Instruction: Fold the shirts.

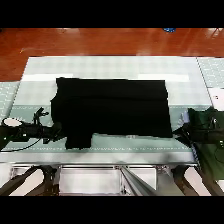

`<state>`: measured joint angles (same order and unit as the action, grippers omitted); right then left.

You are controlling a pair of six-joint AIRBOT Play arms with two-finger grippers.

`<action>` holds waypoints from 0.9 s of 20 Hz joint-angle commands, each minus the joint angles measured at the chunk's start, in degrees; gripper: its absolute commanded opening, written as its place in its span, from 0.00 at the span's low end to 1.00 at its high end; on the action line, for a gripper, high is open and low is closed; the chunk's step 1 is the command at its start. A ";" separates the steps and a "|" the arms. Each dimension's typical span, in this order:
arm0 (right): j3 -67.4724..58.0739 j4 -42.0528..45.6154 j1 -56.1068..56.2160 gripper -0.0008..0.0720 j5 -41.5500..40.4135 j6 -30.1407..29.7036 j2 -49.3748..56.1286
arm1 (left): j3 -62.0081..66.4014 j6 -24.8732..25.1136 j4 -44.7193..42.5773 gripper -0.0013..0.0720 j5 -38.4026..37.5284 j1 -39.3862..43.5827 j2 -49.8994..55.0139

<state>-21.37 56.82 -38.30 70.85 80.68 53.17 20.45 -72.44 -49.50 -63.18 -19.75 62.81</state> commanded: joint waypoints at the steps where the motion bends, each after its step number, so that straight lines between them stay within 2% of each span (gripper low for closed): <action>1: 0.17 -0.39 -0.04 0.58 -1.16 0.04 3.43 | 0.00 0.02 -0.17 0.05 0.17 0.04 0.04; 6: 0.13 -11.82 1.11 0.57 -5.35 -6.54 10.36 | 0.00 0.02 -0.15 0.05 0.20 0.13 0.04; 9: -0.35 -13.70 10.54 0.55 -9.81 -6.38 14.29 | 0.02 0.00 -0.15 0.05 0.17 0.13 0.04; 10: -1.25 -14.69 13.00 0.39 -10.23 -6.43 14.82 | 0.04 0.00 -0.15 0.05 0.15 0.11 0.04; 11: -2.82 -14.75 14.58 0.17 -9.60 -7.06 14.80 | 0.22 0.02 -0.17 0.05 0.13 0.11 0.02; 12: -5.01 -14.62 15.72 0.04 -7.72 -8.35 14.56 | 0.92 0.04 -0.17 0.05 -0.35 0.11 0.02; 15: -12.20 -12.26 15.74 0.04 -2.95 -8.07 12.46 | 5.92 1.29 -0.15 0.05 -3.30 0.02 -0.09; 18: -20.22 -10.34 15.80 0.04 -1.51 -6.78 12.33 | 13.88 1.27 2.23 0.05 -3.76 0.02 0.07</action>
<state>-34.98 45.23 -23.29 67.07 73.30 65.80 28.42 -71.53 -49.76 -64.42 -19.73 62.83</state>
